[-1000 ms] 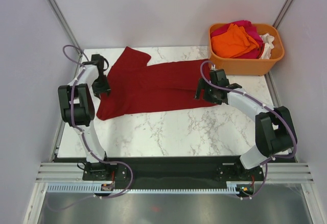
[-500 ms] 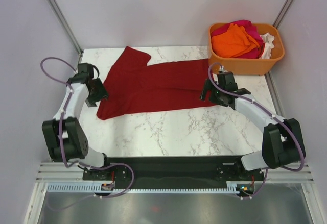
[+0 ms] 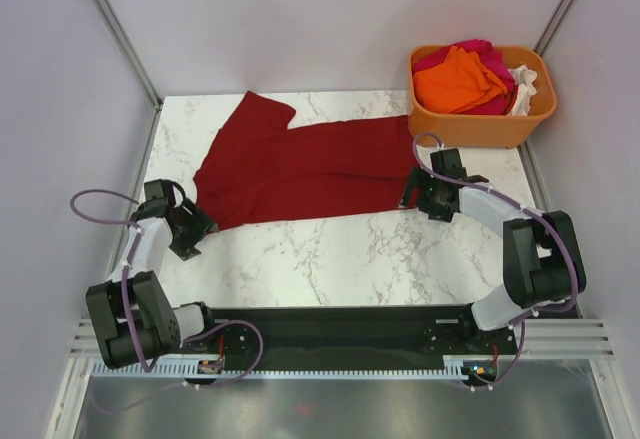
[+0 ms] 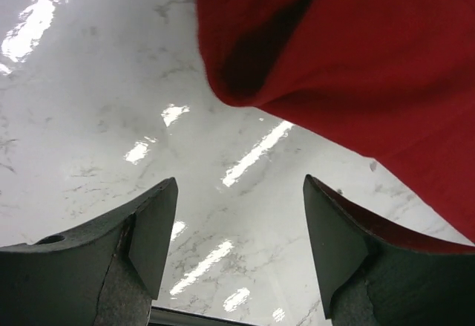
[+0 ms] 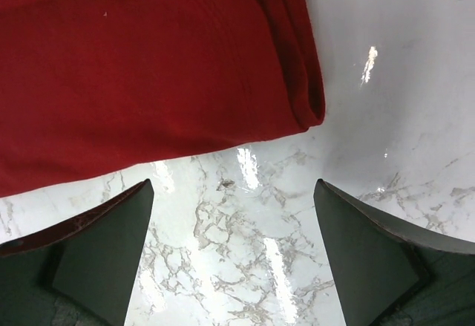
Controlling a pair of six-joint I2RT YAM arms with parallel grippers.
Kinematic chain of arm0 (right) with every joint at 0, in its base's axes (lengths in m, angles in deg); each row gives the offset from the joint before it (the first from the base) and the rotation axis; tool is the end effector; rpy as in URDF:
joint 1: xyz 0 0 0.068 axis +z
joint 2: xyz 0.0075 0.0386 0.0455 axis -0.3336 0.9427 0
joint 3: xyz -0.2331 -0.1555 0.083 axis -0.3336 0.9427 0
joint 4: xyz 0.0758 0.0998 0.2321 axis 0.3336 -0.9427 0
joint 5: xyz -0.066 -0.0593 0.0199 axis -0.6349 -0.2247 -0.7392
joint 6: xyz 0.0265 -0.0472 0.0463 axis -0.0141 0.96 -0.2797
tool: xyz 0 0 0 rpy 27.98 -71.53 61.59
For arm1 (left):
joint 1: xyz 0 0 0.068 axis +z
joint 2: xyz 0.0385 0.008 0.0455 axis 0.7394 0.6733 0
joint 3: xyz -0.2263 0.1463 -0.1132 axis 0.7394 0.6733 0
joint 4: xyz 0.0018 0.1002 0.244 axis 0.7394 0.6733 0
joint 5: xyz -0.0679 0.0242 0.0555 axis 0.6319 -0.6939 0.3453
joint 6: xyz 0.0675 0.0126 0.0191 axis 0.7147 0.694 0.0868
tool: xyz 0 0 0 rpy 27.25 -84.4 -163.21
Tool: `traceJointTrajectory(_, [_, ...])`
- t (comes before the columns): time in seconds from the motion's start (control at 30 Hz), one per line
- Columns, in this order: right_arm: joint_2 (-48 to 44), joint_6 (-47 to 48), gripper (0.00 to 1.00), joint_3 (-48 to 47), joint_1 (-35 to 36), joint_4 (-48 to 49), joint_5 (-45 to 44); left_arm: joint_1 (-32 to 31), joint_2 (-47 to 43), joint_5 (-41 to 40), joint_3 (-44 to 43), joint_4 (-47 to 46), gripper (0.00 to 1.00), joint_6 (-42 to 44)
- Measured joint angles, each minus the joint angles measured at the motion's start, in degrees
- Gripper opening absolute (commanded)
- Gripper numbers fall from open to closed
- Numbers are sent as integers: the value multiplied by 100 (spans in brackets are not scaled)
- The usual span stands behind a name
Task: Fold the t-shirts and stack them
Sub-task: Fold the tshirt
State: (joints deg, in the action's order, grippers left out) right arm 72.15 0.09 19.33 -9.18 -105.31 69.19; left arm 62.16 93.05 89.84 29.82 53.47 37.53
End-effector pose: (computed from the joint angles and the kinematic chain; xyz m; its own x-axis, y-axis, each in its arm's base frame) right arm 0.3073 0.0597 0.1731 -0.8342 0.3655 -0.4129 0.2488 0.9177 0.3096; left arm 0.2133 0.0495 0.1873 -0.6055 -0.7429 -0.2856 -0.6806 0.6693 -0.2979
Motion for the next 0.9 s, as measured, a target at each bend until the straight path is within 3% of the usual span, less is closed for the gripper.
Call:
traceJointTrajectory(0.23, [280,-127,94,-24,-107,354,-111,306,170,-4,162,-149,76,-42])
traceJointTrajectory(0.57, [647,-229,71,-232,-214,798,-125,345,402,-4,162,-254,74,-44])
traceJointTrajectory(0.6, [651,-221,70,-232,-223,820,-122,345,424,0,160,-267,60,-81])
traceJointTrajectory(0.9, [721,-229,70,-221,-229,1027,-94,345,833,-210,151,-1690,63,-356])
